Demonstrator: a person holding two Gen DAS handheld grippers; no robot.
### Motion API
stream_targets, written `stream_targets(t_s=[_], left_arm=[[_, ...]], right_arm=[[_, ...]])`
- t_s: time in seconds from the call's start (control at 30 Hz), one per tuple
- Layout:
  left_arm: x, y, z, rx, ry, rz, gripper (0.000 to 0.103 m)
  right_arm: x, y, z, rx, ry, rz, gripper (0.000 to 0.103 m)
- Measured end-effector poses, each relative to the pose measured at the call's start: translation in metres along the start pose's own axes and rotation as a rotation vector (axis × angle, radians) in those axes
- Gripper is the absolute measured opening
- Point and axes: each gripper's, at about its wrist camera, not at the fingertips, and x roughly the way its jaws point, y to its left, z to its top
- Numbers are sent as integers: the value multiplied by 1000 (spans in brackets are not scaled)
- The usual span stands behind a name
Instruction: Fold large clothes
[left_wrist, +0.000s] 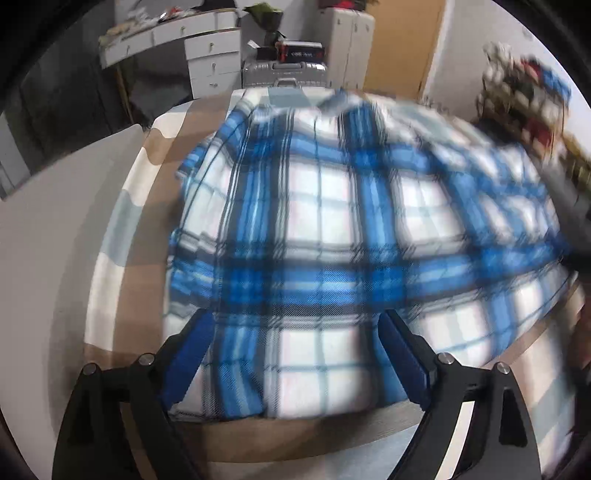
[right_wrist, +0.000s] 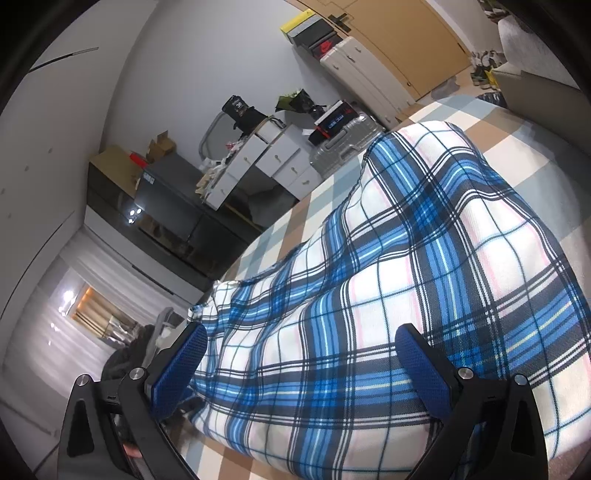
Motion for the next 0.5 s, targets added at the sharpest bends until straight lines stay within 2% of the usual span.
stream_targets(t_s=[0.07, 0.13, 0.2, 0.23, 0.27, 0.33, 0.37, 0.4, 0.43, 0.5], left_arm=[[-17, -14, 11, -19, -58, -90, 87], [-24, -39, 23, 16, -99, -151, 87], [-15, -74, 34, 85, -69, -240, 88], [-4, -82, 40, 109, -38, -258, 88], [10, -96, 40, 144, -1, -254, 88], [33, -112, 33, 192, 45, -187, 88], [49, -116, 29, 213, 85, -124, 87], [48, -120, 27, 243, 35, -85, 90], [48, -122, 25, 255, 25, -66, 91], [48, -113, 28, 207, 29, -83, 91]], right_arm=[[-1, 2, -1, -3, -9, -4, 103], [-4, 1, -1, 2, -20, -2, 103], [-7, -2, -1, 9, -28, 1, 103], [-8, -3, -2, 12, -37, -5, 103], [-9, -1, -2, 10, -41, -11, 103], [-11, 1, -3, -8, -49, -26, 103], [-11, 2, -3, -19, -52, -34, 103], [-12, 6, -4, -39, -57, -45, 103], [-12, 11, -6, -61, -63, -63, 103], [-9, 30, -12, -168, -77, -131, 103]])
